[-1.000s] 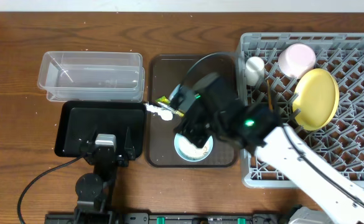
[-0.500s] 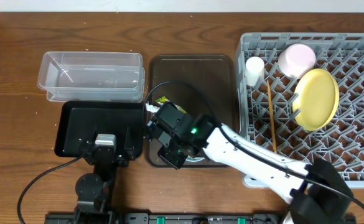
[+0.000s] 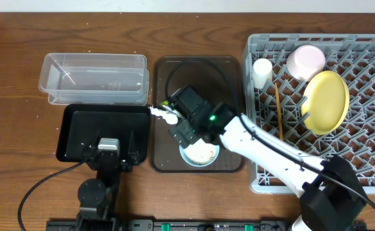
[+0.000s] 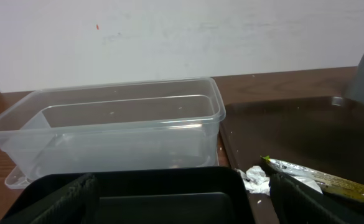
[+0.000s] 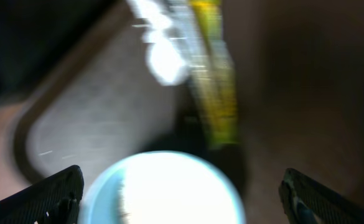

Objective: Sort waste into correct bins and load items into the dishwasher rack

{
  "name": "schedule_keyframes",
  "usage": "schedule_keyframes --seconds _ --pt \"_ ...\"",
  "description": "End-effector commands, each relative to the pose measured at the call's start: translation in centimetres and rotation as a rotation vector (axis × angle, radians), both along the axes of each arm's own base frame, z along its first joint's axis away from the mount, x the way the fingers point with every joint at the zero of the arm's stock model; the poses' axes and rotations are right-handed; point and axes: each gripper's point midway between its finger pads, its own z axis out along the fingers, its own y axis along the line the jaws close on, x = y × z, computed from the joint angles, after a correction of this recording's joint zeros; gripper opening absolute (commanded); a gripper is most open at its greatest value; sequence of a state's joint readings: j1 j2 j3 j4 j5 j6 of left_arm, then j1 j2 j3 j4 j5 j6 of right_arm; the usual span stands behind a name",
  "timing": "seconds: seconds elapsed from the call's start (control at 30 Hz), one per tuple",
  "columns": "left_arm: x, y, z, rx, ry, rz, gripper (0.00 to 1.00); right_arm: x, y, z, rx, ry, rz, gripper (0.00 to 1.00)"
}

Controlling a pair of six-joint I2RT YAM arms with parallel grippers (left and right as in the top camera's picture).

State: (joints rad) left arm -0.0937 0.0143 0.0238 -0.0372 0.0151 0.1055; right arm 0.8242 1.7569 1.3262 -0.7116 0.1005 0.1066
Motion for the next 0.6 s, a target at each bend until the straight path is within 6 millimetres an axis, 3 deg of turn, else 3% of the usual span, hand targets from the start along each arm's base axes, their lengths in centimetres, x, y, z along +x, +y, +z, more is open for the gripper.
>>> schedule_keyframes --seconds 0.0,0.57 --pt "-0.06 0.38 -1.79 0.015 0.053 0.022 0.9 1.78 -1.85 0.55 -0.027 -0.047 -0.073 0.99" --pt "-0.06 0.38 -1.79 0.015 0.053 0.022 0.9 1.94 -2.03 0.55 -0.027 -0.047 -0.079 0.99"
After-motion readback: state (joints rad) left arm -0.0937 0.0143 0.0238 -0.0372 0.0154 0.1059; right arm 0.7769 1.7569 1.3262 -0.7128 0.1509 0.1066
